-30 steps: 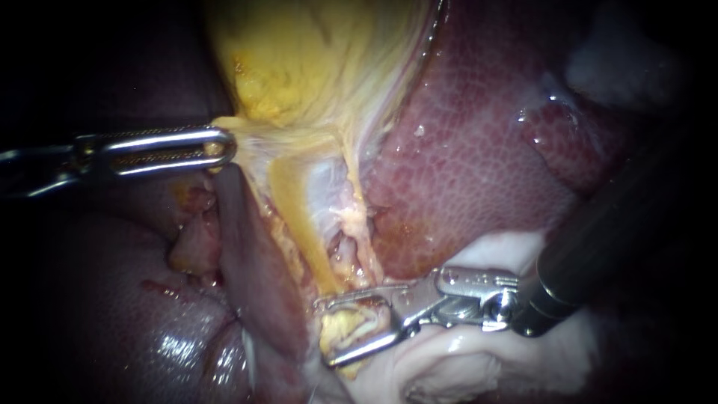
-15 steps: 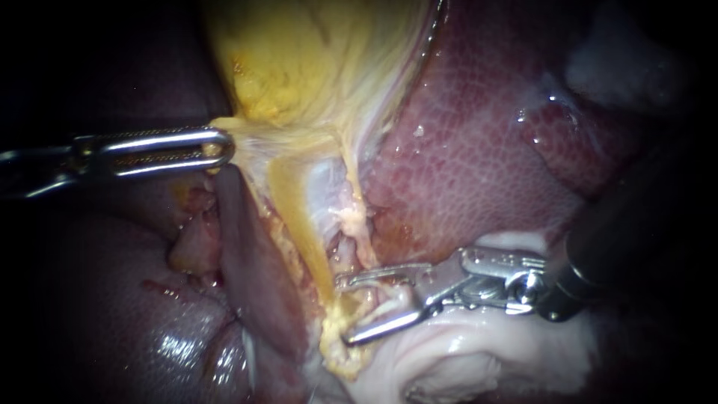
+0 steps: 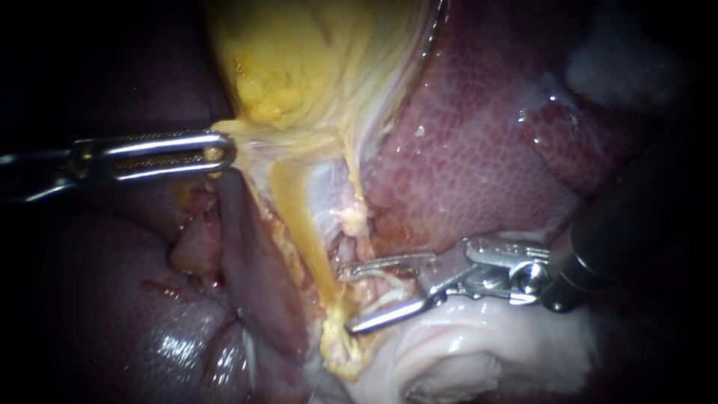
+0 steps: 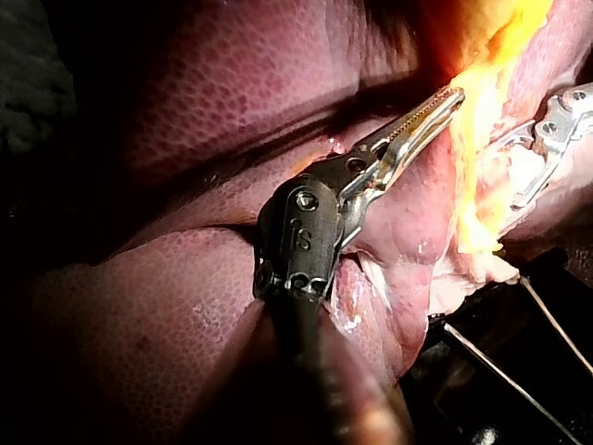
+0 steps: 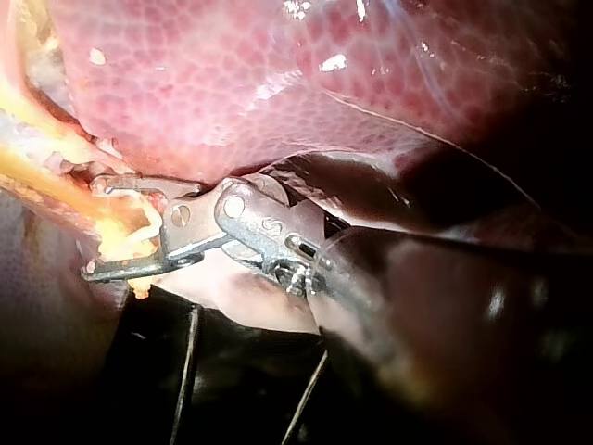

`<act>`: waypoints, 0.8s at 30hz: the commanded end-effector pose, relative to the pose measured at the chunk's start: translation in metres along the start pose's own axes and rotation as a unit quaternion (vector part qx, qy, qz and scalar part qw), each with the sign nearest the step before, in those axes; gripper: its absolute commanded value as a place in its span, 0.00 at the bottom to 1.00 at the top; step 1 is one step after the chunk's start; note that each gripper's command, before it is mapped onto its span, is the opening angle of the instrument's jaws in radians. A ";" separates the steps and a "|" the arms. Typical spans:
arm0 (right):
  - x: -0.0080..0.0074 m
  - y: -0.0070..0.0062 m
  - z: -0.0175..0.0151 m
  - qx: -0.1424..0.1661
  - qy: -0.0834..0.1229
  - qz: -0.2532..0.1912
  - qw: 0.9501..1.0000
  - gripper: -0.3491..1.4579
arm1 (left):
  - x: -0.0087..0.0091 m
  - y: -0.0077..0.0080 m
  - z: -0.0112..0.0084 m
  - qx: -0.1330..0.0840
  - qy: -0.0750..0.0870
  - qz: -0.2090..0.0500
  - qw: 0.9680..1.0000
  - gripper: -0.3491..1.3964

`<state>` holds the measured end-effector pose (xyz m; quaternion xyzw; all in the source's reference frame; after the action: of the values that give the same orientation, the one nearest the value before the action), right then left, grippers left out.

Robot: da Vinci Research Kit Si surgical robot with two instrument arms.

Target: Clipping first clip left tube

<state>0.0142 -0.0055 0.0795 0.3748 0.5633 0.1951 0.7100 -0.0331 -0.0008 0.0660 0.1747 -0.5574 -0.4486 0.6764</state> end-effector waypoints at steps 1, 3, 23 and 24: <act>0.0000 0.0000 0.0002 -0.001 0.000 0.000 1.000 0.52 | 0.0000 -0.0001 0.0000 0.000 0.000 0.000 1.000 0.00; 0.0000 0.0001 0.0006 -0.001 0.000 0.000 1.000 0.52 | 0.0000 -0.0001 0.0001 0.000 0.000 0.000 1.000 0.00; -0.0020 -0.0016 0.0041 0.045 -0.008 0.001 0.999 0.52 | 0.0001 0.0009 -0.0001 0.002 0.001 0.000 1.000 0.00; -0.0020 -0.0018 0.0040 0.048 -0.009 0.003 0.999 0.52 | 0.0001 0.0010 -0.0001 0.002 0.001 0.000 1.000 0.00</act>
<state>0.0170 -0.0094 0.0798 0.4163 0.5658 0.1656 0.6922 -0.0325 -0.0003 0.0669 0.1762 -0.5577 -0.4468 0.6769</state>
